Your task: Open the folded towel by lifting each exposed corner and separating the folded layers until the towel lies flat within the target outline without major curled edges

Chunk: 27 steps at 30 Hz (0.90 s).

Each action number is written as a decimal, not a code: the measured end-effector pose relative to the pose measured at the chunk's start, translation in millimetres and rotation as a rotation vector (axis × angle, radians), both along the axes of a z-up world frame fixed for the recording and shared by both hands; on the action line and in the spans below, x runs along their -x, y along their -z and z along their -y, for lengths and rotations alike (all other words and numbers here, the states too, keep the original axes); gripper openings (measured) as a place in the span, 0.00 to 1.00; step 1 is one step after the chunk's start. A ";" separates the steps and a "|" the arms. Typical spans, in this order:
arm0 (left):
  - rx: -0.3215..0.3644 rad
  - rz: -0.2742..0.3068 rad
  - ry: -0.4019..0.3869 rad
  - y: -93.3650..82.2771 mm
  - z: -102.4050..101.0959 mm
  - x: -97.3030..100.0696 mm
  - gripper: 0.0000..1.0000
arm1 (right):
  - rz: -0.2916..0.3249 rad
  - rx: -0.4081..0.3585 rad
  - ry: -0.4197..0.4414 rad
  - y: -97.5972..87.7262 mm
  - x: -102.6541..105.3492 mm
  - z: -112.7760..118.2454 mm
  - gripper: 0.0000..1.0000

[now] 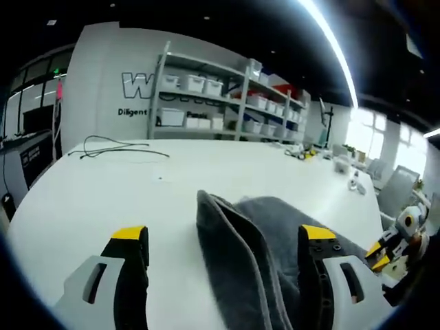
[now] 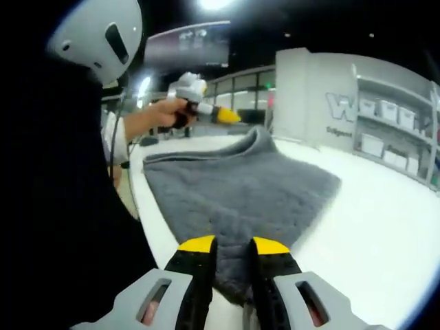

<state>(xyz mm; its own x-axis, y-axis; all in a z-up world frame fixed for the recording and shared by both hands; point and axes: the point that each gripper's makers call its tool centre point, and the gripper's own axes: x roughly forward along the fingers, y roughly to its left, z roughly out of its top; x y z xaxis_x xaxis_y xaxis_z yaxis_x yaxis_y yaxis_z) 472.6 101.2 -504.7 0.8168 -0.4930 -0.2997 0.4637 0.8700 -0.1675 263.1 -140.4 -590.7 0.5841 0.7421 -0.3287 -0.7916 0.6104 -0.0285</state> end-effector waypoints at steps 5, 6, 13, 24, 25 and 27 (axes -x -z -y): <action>0.019 -0.024 -0.026 1.4 3.7 -7.8 0.86 | 0.012 0.004 -0.014 -0.3 0.6 0.5 0.16; 0.024 -0.027 -0.028 1.6 4.4 -8.6 0.85 | 0.014 0.007 -0.018 -0.5 0.4 0.1 0.16; 0.033 -0.034 -0.043 1.7 7.9 -15.4 0.77 | 0.013 0.006 -0.037 -0.9 -1.2 -0.2 0.16; 0.020 -0.022 -0.056 2.1 18.1 -29.8 0.59 | 0.002 -0.018 -0.067 -0.7 -4.4 -1.1 0.16; 0.020 -0.017 -0.062 1.5 17.5 -31.2 0.58 | 0.001 -0.020 -0.068 -0.8 -4.6 -1.2 0.16; 0.021 -0.014 -0.067 1.0 18.0 -34.1 0.55 | -0.003 -0.023 -0.069 -0.9 -5.1 -1.4 0.16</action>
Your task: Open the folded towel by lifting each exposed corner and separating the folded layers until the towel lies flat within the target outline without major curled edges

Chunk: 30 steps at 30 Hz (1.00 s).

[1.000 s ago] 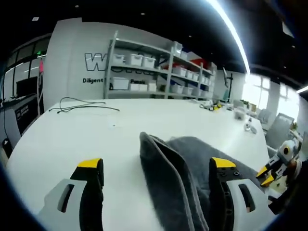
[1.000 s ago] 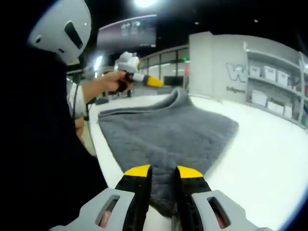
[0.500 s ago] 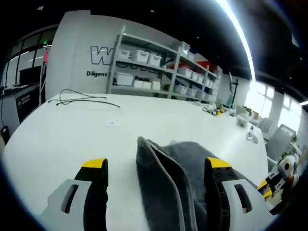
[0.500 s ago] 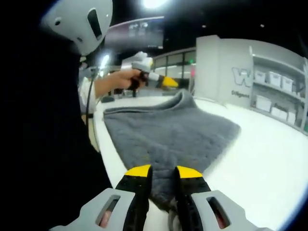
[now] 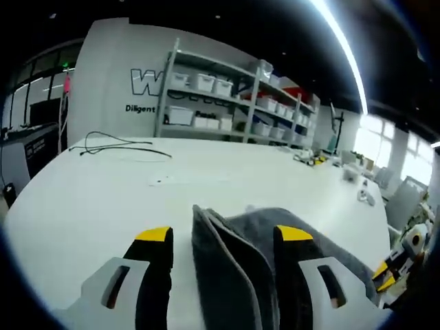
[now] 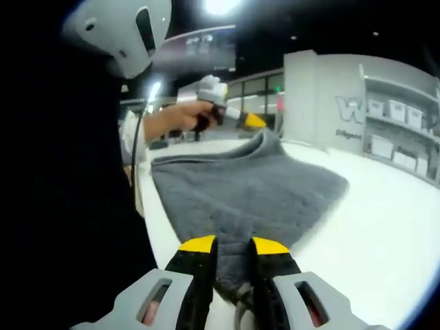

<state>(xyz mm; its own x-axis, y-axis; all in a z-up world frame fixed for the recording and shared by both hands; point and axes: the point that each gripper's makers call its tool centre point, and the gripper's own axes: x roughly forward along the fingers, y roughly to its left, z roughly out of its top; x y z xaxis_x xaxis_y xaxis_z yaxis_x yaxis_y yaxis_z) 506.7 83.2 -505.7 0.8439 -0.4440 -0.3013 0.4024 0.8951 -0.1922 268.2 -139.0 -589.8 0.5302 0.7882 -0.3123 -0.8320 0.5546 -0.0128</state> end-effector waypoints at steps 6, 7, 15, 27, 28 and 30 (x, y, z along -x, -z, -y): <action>0.011 -0.005 -0.008 3.5 1.9 -6.4 0.43 | -0.007 -0.004 -0.005 -0.1 -0.9 0.1 0.16; 0.019 -0.007 -0.009 4.2 2.7 -8.0 0.43 | -0.008 -0.005 -0.005 -0.2 -0.9 0.1 0.16; 0.023 -0.032 -0.013 11.1 5.8 -9.1 0.30 | -0.020 -0.013 -0.002 -1.6 -1.0 0.0 0.16; 0.034 -0.030 -0.014 13.3 4.6 -12.2 0.16 | -0.030 -0.029 0.006 -2.4 -2.2 -0.8 0.15; 0.035 -0.027 -0.015 13.0 4.4 -12.7 0.15 | -0.031 -0.031 0.005 -2.4 -2.2 -0.9 0.15; 0.023 -0.021 -0.015 13.7 3.8 -13.6 0.13 | -0.033 -0.037 0.004 -2.5 -2.1 -0.7 0.15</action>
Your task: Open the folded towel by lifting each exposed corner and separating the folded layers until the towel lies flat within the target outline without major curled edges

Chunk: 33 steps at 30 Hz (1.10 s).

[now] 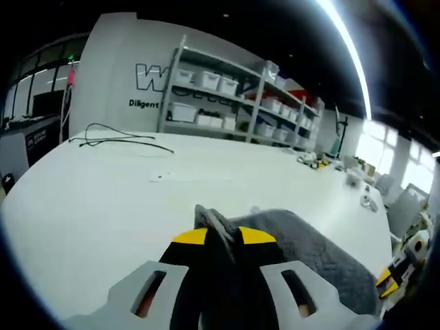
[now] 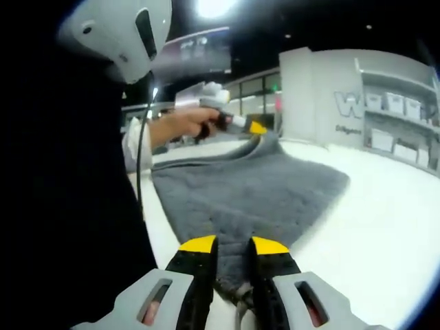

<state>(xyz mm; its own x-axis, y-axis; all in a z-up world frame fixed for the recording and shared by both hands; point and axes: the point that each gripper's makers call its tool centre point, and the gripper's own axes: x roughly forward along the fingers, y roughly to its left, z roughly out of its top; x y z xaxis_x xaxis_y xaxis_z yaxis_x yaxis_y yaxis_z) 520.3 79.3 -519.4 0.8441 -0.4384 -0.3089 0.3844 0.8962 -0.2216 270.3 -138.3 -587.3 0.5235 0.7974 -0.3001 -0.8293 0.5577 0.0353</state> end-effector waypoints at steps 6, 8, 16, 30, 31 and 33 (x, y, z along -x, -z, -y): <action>-0.021 0.001 0.002 2.5 -3.4 -1.3 0.06 | -0.003 -0.006 0.000 -0.1 0.0 0.1 0.15; -0.021 0.012 -0.002 1.0 -5.1 -3.0 0.05 | -0.002 -0.007 -0.004 0.2 0.3 0.3 0.15; -0.023 0.026 0.006 0.3 -9.0 -8.8 0.04 | -0.005 -0.007 -0.021 0.7 0.7 0.4 0.16; -0.078 0.019 0.033 -4.3 -20.6 -16.6 0.04 | 0.001 0.004 -0.034 1.6 1.0 -0.1 0.16; -0.081 0.020 0.032 -4.3 -22.1 -17.1 0.04 | 0.000 0.004 -0.035 1.7 0.8 -0.1 0.16; -0.083 0.022 0.030 -3.7 -25.4 -18.5 0.04 | -0.004 0.003 -0.037 1.7 0.5 -0.1 0.16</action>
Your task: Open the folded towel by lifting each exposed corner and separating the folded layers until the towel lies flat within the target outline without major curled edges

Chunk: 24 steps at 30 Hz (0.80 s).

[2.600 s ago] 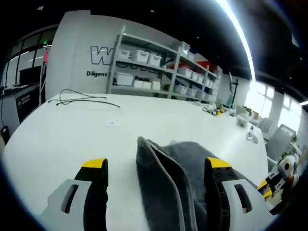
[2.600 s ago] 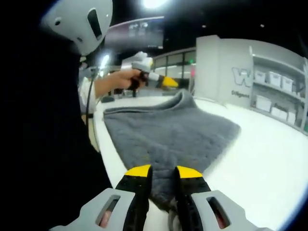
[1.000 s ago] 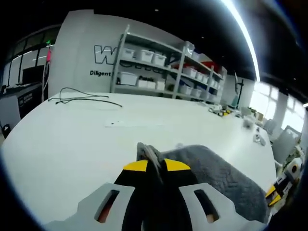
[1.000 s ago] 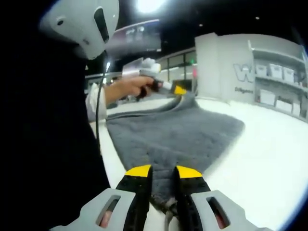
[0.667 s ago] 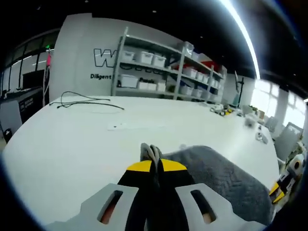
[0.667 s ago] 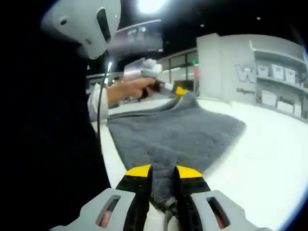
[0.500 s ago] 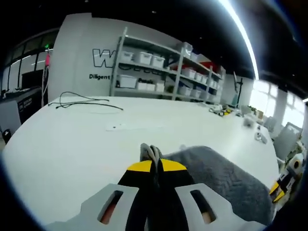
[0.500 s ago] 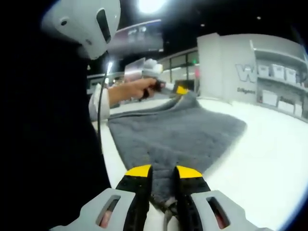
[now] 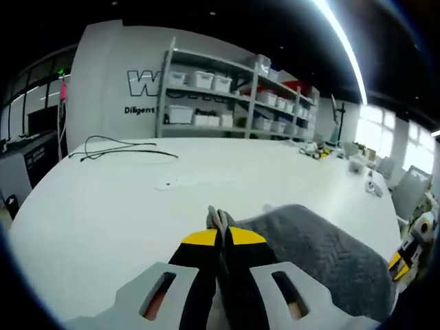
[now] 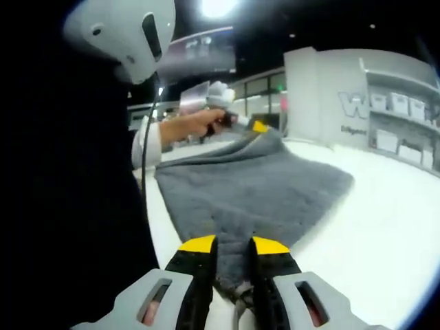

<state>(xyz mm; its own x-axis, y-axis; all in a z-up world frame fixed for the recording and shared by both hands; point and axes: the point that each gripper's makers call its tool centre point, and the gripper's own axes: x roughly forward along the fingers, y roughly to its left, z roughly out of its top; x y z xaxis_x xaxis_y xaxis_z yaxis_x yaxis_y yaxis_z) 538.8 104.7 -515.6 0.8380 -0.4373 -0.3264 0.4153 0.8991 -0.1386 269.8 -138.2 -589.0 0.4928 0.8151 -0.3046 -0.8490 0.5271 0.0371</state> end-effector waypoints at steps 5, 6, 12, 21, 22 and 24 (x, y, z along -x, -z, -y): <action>-0.001 0.001 -0.006 0.6 -9.5 -2.9 0.04 | -0.008 0.007 -0.008 0.3 -0.2 -0.2 0.16; 0.000 0.001 -0.007 0.5 -11.0 -3.4 0.04 | -0.005 0.013 -0.018 0.6 0.4 -0.3 0.16; -0.022 -0.001 -0.005 2.6 -22.2 -5.0 0.04 | -0.010 0.031 -0.042 1.4 2.0 -0.8 0.16; -0.024 -0.014 -0.005 10.4 -34.0 -8.8 0.04 | -0.020 0.046 -0.048 2.4 3.0 -1.3 0.17; -0.024 -0.015 -0.005 11.7 -34.9 -9.5 0.04 | -0.019 0.050 -0.048 2.5 3.2 -1.4 0.17; -0.029 -0.018 -0.008 14.5 -36.6 -11.4 0.04 | -0.013 0.061 -0.049 2.7 3.8 -1.5 0.17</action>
